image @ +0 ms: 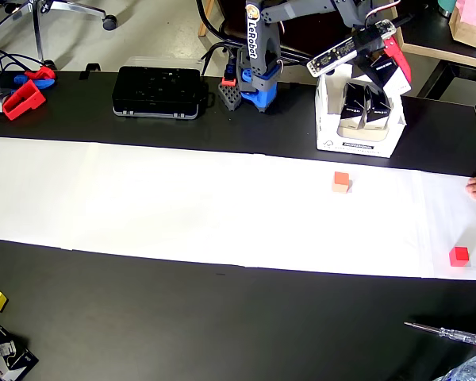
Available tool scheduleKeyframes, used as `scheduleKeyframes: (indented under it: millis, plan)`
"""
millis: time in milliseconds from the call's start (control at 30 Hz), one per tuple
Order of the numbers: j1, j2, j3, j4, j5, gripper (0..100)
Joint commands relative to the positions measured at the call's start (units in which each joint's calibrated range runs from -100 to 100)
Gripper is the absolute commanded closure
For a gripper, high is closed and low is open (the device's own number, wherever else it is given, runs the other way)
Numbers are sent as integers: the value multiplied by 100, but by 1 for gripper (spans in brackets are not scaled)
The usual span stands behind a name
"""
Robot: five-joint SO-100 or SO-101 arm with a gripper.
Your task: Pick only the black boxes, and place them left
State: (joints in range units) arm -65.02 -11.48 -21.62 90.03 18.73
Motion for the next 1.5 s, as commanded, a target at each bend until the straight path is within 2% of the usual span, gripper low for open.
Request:
scheduleKeyframes:
  millis: [0,100,267,300,367,433,500,633,800,900,967,1033,1133,1233,1267,1467]
  plan:
    - [-1324,-546,35,615,-20,86]
    - [-1809,-554,726,703,-15,86]
    - [-1991,-546,1941,663,32,86]
    - [-1965,-546,2198,655,32,84]
    - [-1913,-546,2526,631,48,73]
    - [-1913,-546,2721,647,416,62]
    - [-1809,-554,2685,631,743,56]
    - [-1376,-981,2490,559,1574,54]
    - [-137,-2079,2561,-546,2738,55]
    - [824,-2546,2978,-1325,3127,55]
    - [1491,-2909,3404,-1945,3180,55]
    - [2158,-3320,3935,-2549,3180,59]
    - [3128,-4063,4813,-3193,3159,79]
    - [4107,-4806,5496,-3359,3148,97]
    - [4454,-5011,5726,-3359,3148,100]
    - [6688,-5691,7233,-3359,3143,100]
